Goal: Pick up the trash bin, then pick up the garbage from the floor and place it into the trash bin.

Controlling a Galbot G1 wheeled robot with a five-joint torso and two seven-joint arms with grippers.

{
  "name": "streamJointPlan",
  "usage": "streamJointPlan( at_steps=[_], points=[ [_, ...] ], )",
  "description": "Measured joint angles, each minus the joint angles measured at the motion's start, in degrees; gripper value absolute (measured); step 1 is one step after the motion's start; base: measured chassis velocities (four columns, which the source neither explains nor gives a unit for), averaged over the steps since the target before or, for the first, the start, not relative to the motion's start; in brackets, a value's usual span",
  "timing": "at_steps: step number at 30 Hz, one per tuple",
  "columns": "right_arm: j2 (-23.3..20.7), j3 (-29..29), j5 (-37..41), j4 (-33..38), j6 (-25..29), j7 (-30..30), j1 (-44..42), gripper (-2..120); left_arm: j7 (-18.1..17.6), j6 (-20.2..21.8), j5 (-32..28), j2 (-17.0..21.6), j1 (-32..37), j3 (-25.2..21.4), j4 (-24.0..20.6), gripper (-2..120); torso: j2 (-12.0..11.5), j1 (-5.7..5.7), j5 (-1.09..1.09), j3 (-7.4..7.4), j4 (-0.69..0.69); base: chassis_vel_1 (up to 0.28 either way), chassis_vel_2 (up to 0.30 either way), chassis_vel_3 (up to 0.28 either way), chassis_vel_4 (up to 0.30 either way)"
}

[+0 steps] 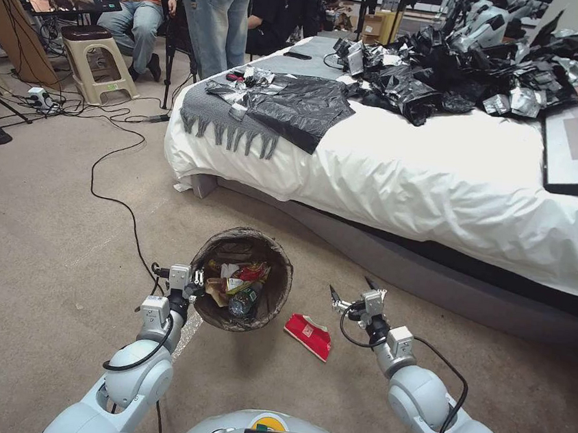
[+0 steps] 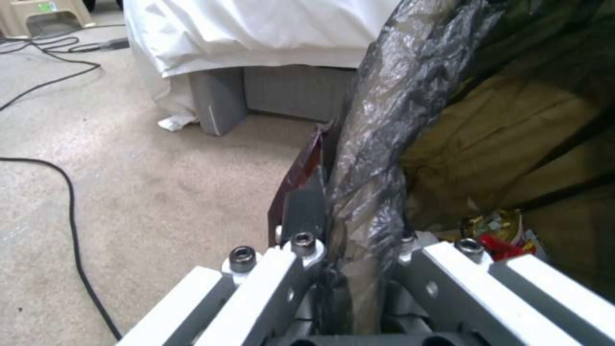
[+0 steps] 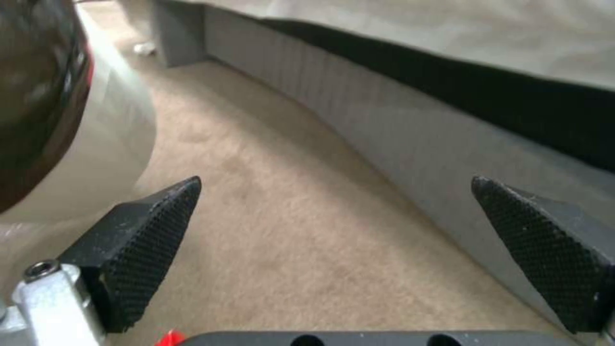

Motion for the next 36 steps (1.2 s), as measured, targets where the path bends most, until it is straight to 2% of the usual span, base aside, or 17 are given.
streamJointPlan(
  at_steps=[5,9,15,26,36],
  points=[
    [-0.46,-2.31,0.77,-4.53,2.04,-3.62,2.78,100,0.01,-0.02,0.02,-0.19,-0.09,0.00,0.09,4,0.00,0.00,0.00,0.00,0.00,0.000,0.000,0.000,0.000],
    [0.30,-6.05,0.88,-12.00,4.94,-9.64,6.63,100,0.02,-0.03,0.06,-0.27,-0.27,0.01,0.42,4,0.00,0.00,-0.01,0.00,0.00,0.000,0.000,0.000,0.000],
    [0.51,-9.28,0.71,-16.17,6.63,-14.10,9.51,100,0.04,-0.12,0.04,-0.02,-0.26,-0.03,0.53,4,0.00,0.00,-0.02,0.00,0.00,0.000,0.000,0.000,0.000],
    [1.85,-11.88,-0.59,-19.24,7.10,-15.47,10.91,100,0.06,-0.21,0.00,-0.02,-0.45,0.04,0.69,4,0.00,0.00,-0.02,-0.01,0.00,0.000,0.000,0.000,0.000],
    [4.35,-13.74,-2.17,-26.78,8.99,-17.66,13.14,100,0.05,-0.31,0.00,-0.21,-0.50,0.10,0.91,4,0.00,0.00,-0.02,-0.01,0.00,0.000,0.000,0.000,0.000]
  ],
)
